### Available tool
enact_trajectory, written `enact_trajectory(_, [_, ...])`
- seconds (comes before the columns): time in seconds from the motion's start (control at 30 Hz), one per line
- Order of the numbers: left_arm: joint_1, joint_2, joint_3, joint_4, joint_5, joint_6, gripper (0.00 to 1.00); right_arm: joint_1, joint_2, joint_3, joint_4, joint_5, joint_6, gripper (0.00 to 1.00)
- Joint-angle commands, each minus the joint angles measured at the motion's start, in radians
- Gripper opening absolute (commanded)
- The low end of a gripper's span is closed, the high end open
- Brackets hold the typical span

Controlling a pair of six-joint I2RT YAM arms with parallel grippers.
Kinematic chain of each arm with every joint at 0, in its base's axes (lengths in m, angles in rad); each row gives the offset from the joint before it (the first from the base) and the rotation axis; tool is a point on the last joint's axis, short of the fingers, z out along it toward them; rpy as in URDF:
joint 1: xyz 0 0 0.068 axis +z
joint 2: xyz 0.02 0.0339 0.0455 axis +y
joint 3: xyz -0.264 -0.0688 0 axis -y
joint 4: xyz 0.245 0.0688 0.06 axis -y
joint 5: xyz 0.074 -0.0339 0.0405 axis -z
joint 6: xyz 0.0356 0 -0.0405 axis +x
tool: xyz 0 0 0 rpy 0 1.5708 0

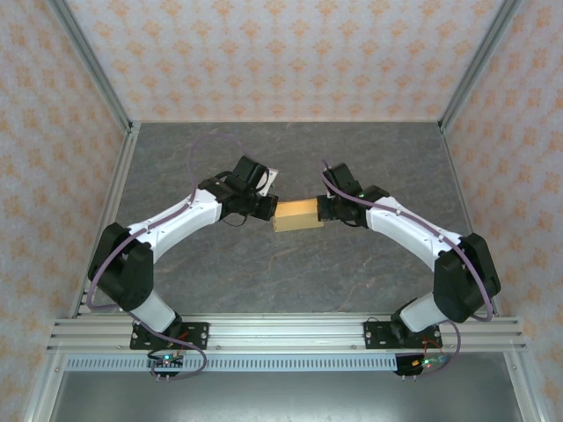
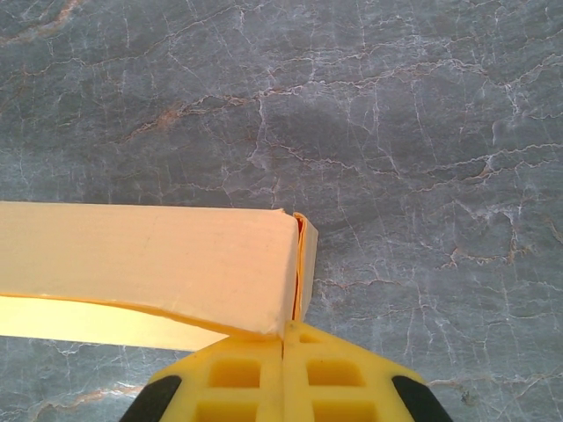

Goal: Fold the paper box

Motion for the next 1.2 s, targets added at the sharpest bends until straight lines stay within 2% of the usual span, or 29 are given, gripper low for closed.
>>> enact_trajectory(0.0, [-0.004, 0.021, 0.039, -0.019, 0.048, -0.049, 0.0, 0.014, -0.018, -0.006, 0.01, 0.007, 0.009, 0.0])
enact_trajectory(0.73, [0.06, 0.06, 0.035, 0.049, 0.238, -0.226, 0.0, 0.016, -0.01, -0.013, -0.003, 0.024, 0.001, 0.0])
enact_trajectory(1.17, [0.116, 0.058, 0.017, 0.106, 0.359, -0.285, 0.0, 0.016, 0.006, -0.014, -0.018, 0.045, -0.01, 0.0])
